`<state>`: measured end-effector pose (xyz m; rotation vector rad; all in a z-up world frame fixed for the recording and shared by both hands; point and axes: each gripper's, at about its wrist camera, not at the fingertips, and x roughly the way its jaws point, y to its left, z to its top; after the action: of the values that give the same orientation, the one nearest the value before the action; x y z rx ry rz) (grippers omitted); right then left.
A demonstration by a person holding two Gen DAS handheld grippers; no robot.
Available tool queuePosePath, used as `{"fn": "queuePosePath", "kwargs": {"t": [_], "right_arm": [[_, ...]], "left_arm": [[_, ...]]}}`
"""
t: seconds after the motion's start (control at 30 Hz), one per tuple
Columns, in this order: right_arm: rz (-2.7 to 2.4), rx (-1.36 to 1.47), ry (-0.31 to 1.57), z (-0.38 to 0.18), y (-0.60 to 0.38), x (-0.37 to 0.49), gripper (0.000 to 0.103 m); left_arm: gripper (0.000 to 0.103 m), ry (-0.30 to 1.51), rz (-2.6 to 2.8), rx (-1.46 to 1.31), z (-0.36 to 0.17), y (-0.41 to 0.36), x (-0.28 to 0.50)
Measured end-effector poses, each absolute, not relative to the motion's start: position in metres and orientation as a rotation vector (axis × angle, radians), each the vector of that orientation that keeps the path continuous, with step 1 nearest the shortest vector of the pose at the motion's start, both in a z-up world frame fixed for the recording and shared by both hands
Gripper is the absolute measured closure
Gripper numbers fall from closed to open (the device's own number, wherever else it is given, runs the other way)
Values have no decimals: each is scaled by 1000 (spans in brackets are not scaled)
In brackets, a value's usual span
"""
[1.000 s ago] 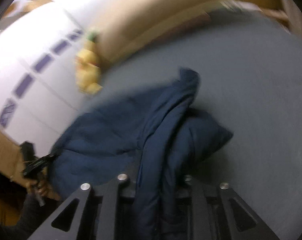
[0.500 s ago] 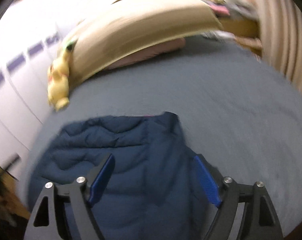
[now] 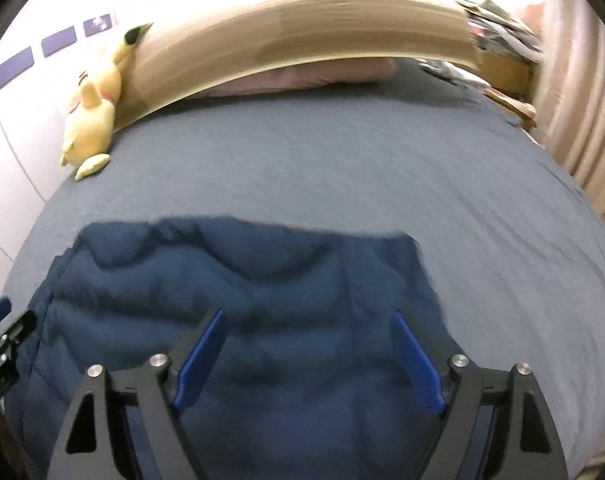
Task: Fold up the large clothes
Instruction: 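Lay the folded jacket flat on the bed and open both tools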
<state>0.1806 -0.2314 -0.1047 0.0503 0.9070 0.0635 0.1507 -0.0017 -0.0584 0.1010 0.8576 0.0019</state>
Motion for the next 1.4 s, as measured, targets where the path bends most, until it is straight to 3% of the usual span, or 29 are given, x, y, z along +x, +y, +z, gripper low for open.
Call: {"fn": "queuePosePath", "kwargs": {"t": [0.13, 0.2, 0.4, 0.7, 0.93, 1.17, 1.4], "right_arm": [[57, 15, 974, -132, -209, 222, 17], [38, 29, 994, -140, -208, 232, 13], [45, 31, 1022, -141, -209, 242, 10], [84, 87, 830, -77, -230, 119, 10], [65, -29, 789, -114, -202, 29, 10], [15, -127, 729, -146, -197, 11, 9], [-45, -130, 696, -147, -207, 10, 5]], "left_arm": [[33, 926, 38, 160, -80, -27, 209], [33, 989, 55, 172, -96, -31, 230], [29, 1045, 68, 138, -110, -22, 253], [30, 862, 44, 111, -54, 9, 144], [30, 772, 73, 180, -79, 3, 43], [27, 766, 112, 263, -114, 9, 34], [27, 797, 136, 187, -110, 28, 32]]}}
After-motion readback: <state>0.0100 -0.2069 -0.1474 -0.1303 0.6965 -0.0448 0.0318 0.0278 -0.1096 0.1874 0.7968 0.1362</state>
